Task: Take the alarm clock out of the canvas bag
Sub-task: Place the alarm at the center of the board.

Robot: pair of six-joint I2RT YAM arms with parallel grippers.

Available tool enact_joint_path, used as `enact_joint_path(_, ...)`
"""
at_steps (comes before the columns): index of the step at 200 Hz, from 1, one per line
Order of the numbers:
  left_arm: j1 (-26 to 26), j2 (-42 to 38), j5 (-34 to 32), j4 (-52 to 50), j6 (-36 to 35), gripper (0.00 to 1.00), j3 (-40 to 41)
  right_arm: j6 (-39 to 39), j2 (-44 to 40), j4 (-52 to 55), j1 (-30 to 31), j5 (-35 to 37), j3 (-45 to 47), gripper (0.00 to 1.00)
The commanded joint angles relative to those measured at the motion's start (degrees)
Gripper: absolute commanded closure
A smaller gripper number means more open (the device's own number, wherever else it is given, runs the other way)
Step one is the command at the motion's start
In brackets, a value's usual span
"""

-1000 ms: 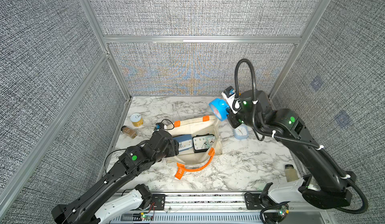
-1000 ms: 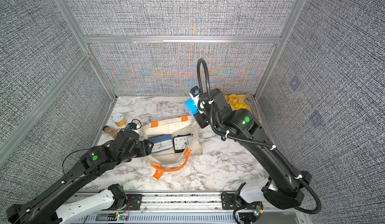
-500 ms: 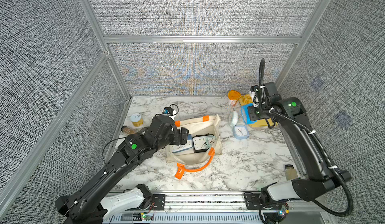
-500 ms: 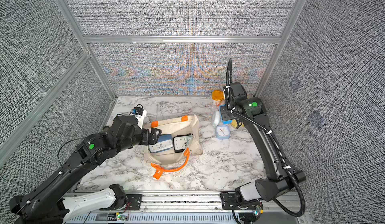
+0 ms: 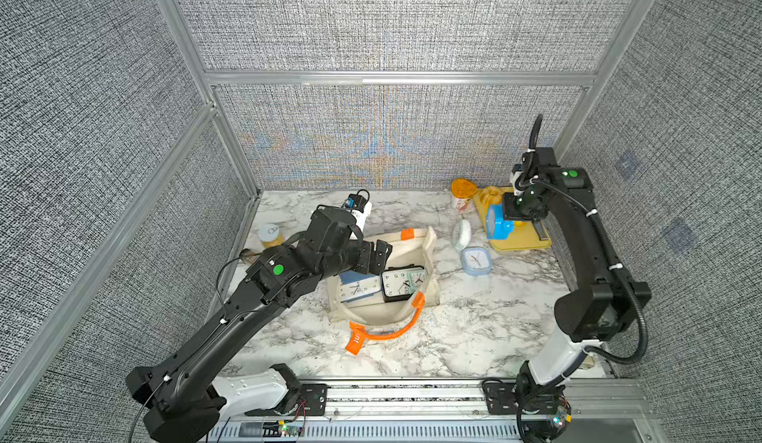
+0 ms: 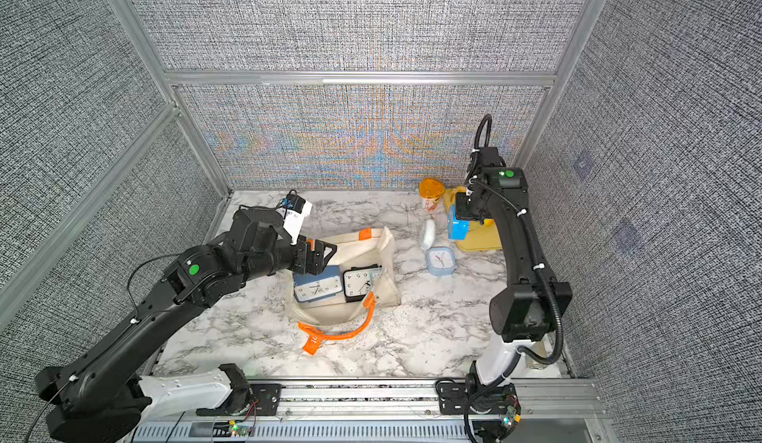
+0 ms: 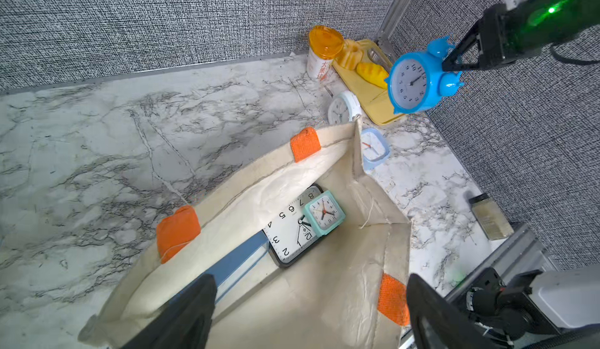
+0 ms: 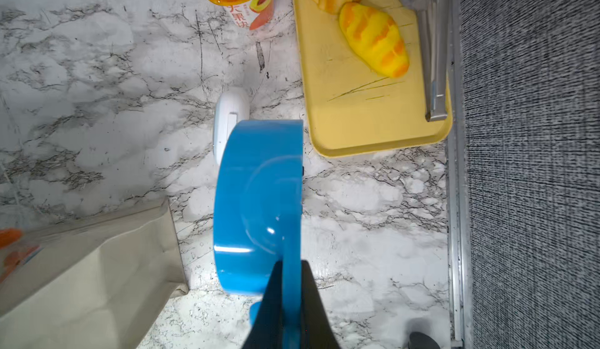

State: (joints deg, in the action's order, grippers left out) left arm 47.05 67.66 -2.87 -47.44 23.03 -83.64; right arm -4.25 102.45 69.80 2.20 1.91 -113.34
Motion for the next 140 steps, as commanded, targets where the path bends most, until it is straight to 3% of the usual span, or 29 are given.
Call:
enact_joint_path(1,-0.06,0.76,3.14,3.02,-0.85,0.08,0.30,0.98,2.99,-1.18,-0.90,-3.11,-2.03,1.00)
enact_joint_path(80,-0.07,4.53,5.66,6.31,-1.01,0.08,0.65,3.70,17.36,-0.75,-1.89,-1.90,-10.96,1.00)
enact_joint_path(140,-0.11,4.90,6.43,7.58,0.17,0.08,2.90,3.32,22.03,0.16,-1.85,-3.57,-12.68,1.00)
